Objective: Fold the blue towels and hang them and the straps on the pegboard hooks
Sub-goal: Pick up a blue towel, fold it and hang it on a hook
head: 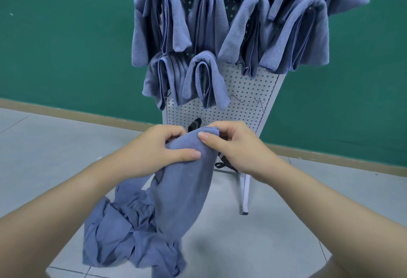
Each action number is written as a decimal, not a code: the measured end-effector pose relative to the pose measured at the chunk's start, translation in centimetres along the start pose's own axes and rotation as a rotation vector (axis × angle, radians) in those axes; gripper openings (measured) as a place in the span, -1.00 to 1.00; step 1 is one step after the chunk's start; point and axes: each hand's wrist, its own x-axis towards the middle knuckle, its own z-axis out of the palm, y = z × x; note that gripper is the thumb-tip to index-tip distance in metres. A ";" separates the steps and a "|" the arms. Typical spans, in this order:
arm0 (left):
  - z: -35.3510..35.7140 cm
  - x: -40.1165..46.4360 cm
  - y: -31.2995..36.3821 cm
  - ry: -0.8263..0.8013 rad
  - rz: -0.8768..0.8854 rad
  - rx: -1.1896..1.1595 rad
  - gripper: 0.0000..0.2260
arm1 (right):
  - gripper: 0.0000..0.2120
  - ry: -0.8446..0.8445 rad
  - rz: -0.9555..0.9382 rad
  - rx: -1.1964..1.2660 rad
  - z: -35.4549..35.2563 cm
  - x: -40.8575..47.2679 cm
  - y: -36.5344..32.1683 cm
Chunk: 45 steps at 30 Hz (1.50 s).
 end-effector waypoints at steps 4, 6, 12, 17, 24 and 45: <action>-2.1 -0.1 -1.4 -0.112 -0.101 0.024 -0.61 | -0.84 0.015 0.011 0.005 -0.5 -0.1 0.9; -2.7 -0.3 -1.6 -0.114 -0.100 0.000 -0.70 | -0.84 0.023 0.036 -0.009 -0.4 -0.2 1.1; -2.9 -0.2 -0.8 0.131 -0.009 -0.194 -0.66 | -0.80 0.081 0.091 0.078 -0.8 -0.2 1.4; 0.0 0.2 -1.1 0.097 -0.197 -0.523 -0.77 | -0.77 0.202 0.100 0.304 -0.9 -0.1 1.1; -0.2 1.5 -0.5 0.361 -0.125 -0.544 -0.73 | -0.68 -0.024 0.283 0.506 0.0 -0.8 1.4; 4.5 1.6 0.6 0.637 -0.107 -0.112 -0.84 | -0.44 0.231 0.181 -0.101 2.8 -0.5 1.9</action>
